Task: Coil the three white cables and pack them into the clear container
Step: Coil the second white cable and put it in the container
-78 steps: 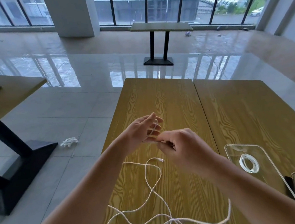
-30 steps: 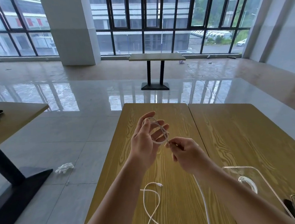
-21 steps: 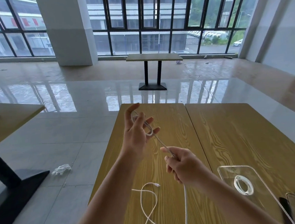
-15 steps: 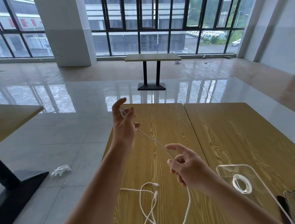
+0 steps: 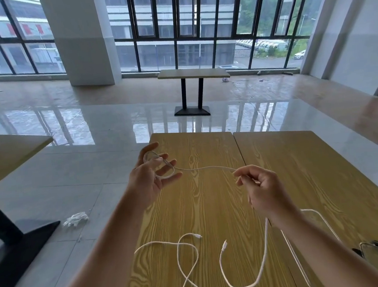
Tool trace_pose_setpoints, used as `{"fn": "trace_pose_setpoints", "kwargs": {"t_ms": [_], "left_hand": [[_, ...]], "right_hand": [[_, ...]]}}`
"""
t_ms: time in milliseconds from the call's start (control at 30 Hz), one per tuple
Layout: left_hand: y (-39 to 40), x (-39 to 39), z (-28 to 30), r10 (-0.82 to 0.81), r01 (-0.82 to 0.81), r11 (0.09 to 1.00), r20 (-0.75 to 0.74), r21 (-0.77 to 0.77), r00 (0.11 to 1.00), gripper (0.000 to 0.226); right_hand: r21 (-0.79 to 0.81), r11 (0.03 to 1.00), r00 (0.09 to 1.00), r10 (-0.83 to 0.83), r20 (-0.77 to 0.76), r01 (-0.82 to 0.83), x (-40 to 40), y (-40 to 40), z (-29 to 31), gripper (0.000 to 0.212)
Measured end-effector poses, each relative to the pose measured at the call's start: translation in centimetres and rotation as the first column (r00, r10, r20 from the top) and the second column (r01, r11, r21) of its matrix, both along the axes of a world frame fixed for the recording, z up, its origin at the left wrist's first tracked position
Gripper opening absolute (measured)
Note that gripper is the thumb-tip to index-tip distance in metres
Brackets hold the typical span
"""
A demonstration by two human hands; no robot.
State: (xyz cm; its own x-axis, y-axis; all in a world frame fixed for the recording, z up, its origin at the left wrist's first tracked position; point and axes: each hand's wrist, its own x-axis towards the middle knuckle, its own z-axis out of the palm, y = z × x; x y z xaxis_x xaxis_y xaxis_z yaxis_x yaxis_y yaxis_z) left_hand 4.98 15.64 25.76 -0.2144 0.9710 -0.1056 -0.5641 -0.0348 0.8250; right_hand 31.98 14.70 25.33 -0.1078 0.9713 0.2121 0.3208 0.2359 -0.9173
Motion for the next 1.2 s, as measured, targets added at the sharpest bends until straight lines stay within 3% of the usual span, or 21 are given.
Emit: {"fn": "trace_pose_setpoints", "kwargs": {"t_ms": [133, 267, 400, 467, 567, 733, 867, 933, 1067, 1200], "left_hand": [[-0.5, -1.1, -0.5, -0.102, 0.102, 0.995, -0.043, -0.001, 0.994, 0.045], [-0.3, -2.0, -1.0, -0.133, 0.133, 0.991, 0.008, 0.022, 0.991, 0.043], [0.4, -2.4, -1.4, -0.02, 0.019, 1.0, 0.07, 0.005, 0.997, 0.038], [0.9, -2.4, -1.4, 0.047, -0.046, 0.999, 0.069, -0.021, 0.997, 0.034], [1.5, -2.2, -1.5, 0.084, -0.083, 0.996, 0.039, -0.032, 0.996, 0.03], [2.2, -1.6, -2.0, 0.068, -0.073, 0.996, -0.083, -0.057, 0.994, 0.016], [2.7, -1.1, -3.0, 0.019, -0.047, 0.994, -0.265, -0.102, 0.964, 0.013], [2.7, -0.9, -3.4, -0.003, -0.035, 0.991, -0.285, -0.13, 0.958, 0.019], [2.4, -0.4, -4.1, -0.03, -0.006, 0.986, -0.212, -0.17, 0.977, 0.022], [2.0, 1.0, -4.7, -0.041, -0.022, 0.978, -0.291, -0.208, 0.956, 0.023]], "right_hand": [[0.048, 0.999, 1.0, -0.021, 0.021, 0.02, 0.7, 0.8, -0.5, 0.042], [0.041, 0.999, 0.999, 0.026, 0.034, -0.028, 1.0, 0.9, -0.7, 0.043], [-0.126, 0.946, 0.954, 0.295, -0.047, -0.298, 1.7, 0.6, 0.3, 0.047], [-0.164, 0.913, 0.919, 0.388, 0.067, -0.374, 2.0, 0.5, 0.7, 0.055], [-0.07, 0.929, 0.888, 0.368, 0.277, -0.363, 1.9, 0.9, 0.6, 0.066], [0.076, 0.941, 0.897, 0.287, 0.335, -0.33, 2.0, 1.8, 0.8, 0.038], [0.076, 0.947, 0.929, 0.289, 0.232, -0.313, 2.0, 2.3, 1.0, 0.019], [0.037, 0.949, 0.941, 0.305, 0.146, -0.313, 2.0, 2.3, 1.1, 0.016], [0.009, 0.947, 0.946, 0.321, -0.049, -0.321, 1.1, 1.7, 1.9, 0.031], [0.037, 0.925, 0.912, 0.38, -0.156, -0.379, -0.4, 1.0, 2.9, 0.041]]}}
